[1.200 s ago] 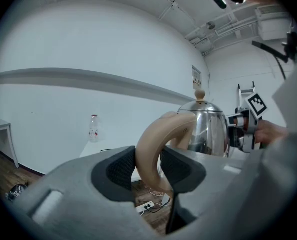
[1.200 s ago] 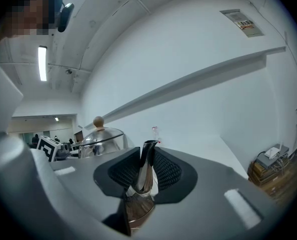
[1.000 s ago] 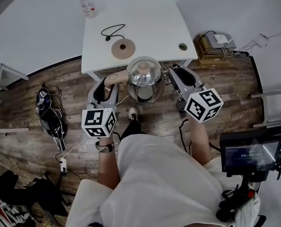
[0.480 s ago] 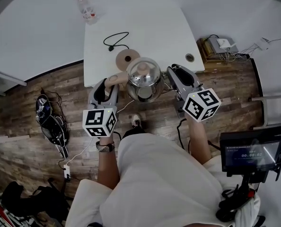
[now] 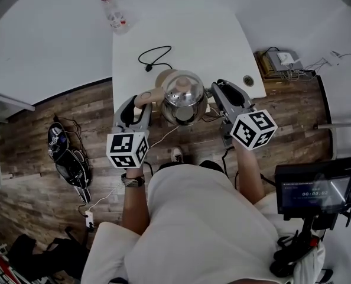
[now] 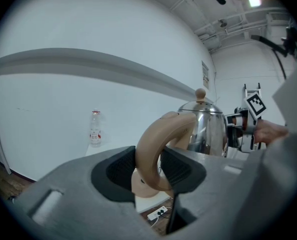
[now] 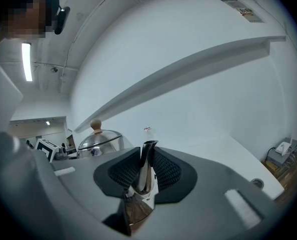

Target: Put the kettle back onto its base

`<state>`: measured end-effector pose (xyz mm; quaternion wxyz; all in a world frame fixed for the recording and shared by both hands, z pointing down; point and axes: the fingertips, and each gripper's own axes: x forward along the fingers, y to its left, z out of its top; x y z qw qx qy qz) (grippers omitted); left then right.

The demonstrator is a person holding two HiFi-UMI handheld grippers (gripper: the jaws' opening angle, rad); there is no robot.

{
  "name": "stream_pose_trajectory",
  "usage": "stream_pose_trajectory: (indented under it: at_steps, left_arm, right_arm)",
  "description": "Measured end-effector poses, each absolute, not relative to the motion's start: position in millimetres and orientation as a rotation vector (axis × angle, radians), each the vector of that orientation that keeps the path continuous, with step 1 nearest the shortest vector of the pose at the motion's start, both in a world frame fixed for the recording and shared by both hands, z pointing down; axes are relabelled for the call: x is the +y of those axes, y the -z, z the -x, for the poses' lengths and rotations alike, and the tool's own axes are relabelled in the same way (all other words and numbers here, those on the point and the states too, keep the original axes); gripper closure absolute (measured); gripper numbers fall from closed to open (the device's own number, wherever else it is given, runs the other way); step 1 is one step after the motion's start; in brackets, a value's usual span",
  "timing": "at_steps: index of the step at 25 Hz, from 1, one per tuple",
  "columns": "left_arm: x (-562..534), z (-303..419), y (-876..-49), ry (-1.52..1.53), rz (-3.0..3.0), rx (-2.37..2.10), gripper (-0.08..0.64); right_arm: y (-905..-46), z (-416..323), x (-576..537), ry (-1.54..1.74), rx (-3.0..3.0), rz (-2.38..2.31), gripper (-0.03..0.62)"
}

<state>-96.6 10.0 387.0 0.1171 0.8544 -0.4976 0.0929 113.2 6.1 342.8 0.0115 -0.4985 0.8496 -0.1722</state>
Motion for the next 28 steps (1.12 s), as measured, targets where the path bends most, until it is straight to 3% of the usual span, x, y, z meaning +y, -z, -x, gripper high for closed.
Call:
stream_pose_trajectory:
  at_steps: [28]
  left_arm:
    - [-99.6, 125.4, -438.7, -0.355, -2.428, -1.449, 0.397]
  right_arm:
    - [-399.5, -84.8, -111.9, 0.707, 2.686, 1.528, 0.512]
